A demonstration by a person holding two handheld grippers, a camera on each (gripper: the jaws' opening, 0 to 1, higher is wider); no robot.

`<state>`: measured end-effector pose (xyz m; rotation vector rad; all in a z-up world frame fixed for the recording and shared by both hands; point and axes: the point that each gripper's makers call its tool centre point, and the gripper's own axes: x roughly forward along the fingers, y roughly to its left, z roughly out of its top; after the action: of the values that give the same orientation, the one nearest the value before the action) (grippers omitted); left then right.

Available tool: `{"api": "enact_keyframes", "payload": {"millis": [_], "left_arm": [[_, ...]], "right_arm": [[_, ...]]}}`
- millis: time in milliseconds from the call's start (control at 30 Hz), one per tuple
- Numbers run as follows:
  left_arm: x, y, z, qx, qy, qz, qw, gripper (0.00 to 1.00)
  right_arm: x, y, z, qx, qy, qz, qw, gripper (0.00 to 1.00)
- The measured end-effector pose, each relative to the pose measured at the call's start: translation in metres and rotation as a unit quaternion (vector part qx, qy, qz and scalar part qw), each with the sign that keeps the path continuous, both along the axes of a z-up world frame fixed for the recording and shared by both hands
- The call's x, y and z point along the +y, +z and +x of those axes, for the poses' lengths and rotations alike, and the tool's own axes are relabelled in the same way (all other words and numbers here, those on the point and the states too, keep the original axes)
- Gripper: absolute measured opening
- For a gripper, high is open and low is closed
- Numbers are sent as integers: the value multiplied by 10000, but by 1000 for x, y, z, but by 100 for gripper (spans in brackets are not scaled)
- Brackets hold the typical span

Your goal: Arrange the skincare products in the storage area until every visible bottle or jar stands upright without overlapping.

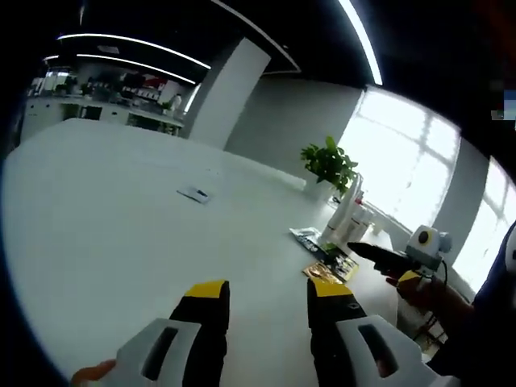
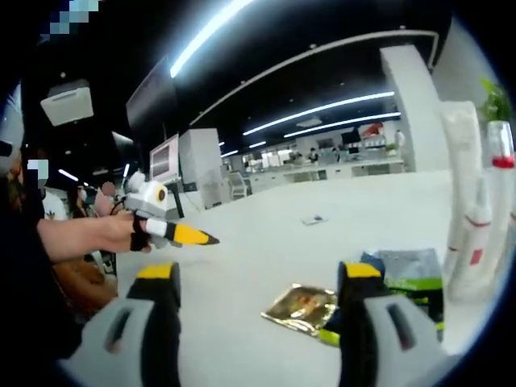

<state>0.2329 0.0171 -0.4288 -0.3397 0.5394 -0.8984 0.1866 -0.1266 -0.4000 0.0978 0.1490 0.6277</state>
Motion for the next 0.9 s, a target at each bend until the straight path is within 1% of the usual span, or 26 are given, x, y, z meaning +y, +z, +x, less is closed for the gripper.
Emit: {"api": "enact_keyframes", "payload": {"millis": [33,167,267,300,333,400,500,533,567,600,633,667,733,800,867,900], "left_arm": [[1,2,1,-112,-9,-54,9999,44],[7,2,2,-244,40,-75,9997,52],[9,3,1,-392,-4,-45,9992,55],[9,5,0,-513,-27,-75,9987,57],[8,10,2,-650,-15,-177,9977,63],[7,15,2,-763,-3,-353,9965,73],[7,15,3,-868,42,-355,9956,87],[7,16,4,-964,50,-328,9948,92],[8,17,5,-1091,74,-289,9936,95],[8,16,4,-1079,75,-290,9937,98],[8,17,4,-1095,88,-283,9935,98],[11,21,6,-1315,113,-295,9908,98],[14,20,5,-1326,140,-304,9906,99],[19,22,8,-1600,193,-185,9868,99],[25,23,11,-1869,243,6,9821,99],[28,22,12,-1944,252,96,9805,99]], "right_arm": [[1,0,0,-5,6,-13,10000,80],[4,-1,1,12,20,-73,10000,80],[4,-1,1,16,17,-60,10000,80],[6,0,0,16,16,-67,10000,80],[7,0,-1,21,19,-81,10000,80],[9,0,-1,20,35,-94,9999,80],[12,2,-1,24,56,-131,9999,80],[13,2,0,24,64,-150,9999,81],[13,2,0,21,70,-144,9999,81],[15,3,0,17,83,-124,9999,81],[16,4,1,22,98,-122,9999,81],[18,4,1,35,117,-144,9998,81],[21,4,1,40,150,-185,9997,82],[24,5,2,40,163,-228,9996,83],[26,7,3,23,180,-245,9995,85],[27,8,5,18,181,-258,9995,86]]}}
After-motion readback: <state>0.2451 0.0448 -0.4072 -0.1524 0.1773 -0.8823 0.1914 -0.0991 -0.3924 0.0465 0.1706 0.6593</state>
